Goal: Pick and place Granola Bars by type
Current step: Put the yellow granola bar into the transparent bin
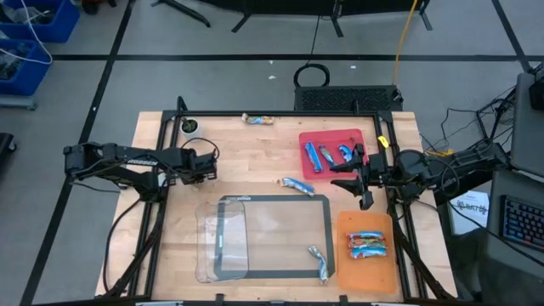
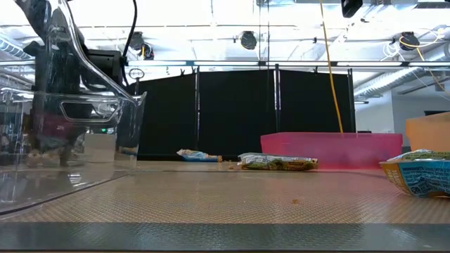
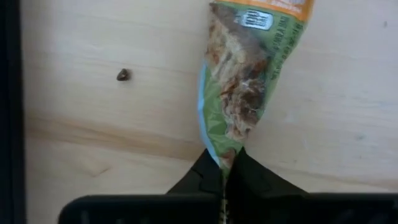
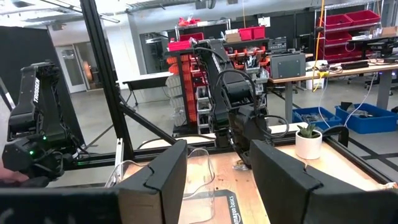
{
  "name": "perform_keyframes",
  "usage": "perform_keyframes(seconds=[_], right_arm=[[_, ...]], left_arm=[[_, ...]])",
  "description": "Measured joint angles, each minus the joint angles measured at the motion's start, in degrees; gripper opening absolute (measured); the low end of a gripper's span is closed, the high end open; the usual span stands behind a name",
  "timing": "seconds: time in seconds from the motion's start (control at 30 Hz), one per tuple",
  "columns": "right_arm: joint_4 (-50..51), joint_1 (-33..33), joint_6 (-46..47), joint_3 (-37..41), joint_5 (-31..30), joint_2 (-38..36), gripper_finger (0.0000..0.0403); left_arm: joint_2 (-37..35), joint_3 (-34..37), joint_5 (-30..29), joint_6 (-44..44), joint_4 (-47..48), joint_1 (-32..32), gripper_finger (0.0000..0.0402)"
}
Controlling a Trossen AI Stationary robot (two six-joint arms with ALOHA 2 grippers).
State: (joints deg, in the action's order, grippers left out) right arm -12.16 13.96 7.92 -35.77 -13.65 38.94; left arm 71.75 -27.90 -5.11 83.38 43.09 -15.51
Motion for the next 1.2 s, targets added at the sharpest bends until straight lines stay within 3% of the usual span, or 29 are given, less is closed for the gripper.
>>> perform_keyframes(seconds=[0.47, 0.87, 1.2], right_arm=[[0.3, 0.0, -0.2, 0.0, 0.0, 0.0, 0.0167], [0.4, 0.0, -1.5, 0.0, 0.0, 0.0, 0.0167], [0.4, 0.0, -1.6, 0.0, 0.0, 0.0, 0.0167]], left_arm=[[-1.2, -4.6, 3.2, -6.2, -0.7, 0.3, 0.0004], [-1.3, -14.4, 2.4, -16.5, 0.8, 1.6, 0.0003], [-1.3, -25.5, 2.0, -25.4, 10.5, 1.5, 0.0003]])
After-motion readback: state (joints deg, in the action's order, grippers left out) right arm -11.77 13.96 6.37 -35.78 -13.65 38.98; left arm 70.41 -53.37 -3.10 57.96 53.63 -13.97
